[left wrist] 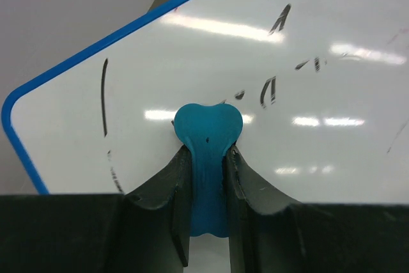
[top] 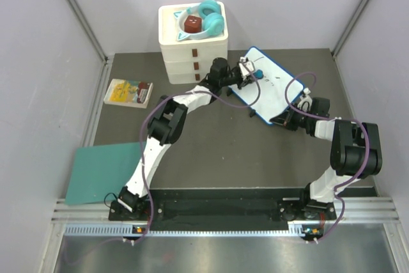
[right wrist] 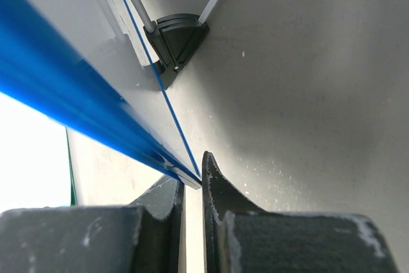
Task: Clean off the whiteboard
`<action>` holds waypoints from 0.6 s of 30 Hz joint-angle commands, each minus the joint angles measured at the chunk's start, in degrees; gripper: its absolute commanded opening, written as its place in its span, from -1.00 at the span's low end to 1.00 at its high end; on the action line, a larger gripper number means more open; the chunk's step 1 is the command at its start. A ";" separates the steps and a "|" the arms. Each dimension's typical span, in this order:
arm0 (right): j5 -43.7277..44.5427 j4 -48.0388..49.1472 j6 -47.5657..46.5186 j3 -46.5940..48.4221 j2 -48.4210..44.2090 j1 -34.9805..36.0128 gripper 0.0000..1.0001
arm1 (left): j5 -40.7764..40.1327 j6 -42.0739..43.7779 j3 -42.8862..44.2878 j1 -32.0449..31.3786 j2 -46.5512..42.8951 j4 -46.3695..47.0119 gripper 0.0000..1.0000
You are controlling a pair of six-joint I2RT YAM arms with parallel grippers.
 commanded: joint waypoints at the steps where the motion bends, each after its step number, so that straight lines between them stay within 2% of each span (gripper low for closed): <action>1: -2.64 -14.95 -5.32 -3.70 1.11 3.35 -1.00 | 4.03 -6.83 2.69 -3.96 -0.13 6.06 -0.94; 6: -2.64 -14.87 -5.23 -3.79 1.02 3.44 -1.00 | 4.83 -10.69 9.91 -7.65 3.74 8.25 -0.92; 11: -2.64 -14.87 -5.23 -3.70 1.19 3.44 -1.00 | 0.62 -13.61 14.82 -9.33 6.46 10.37 -0.90; 18: -2.64 -14.87 -5.32 -3.70 1.11 3.44 -1.00 | -13.53 -4.13 13.52 -8.63 6.47 5.63 -0.94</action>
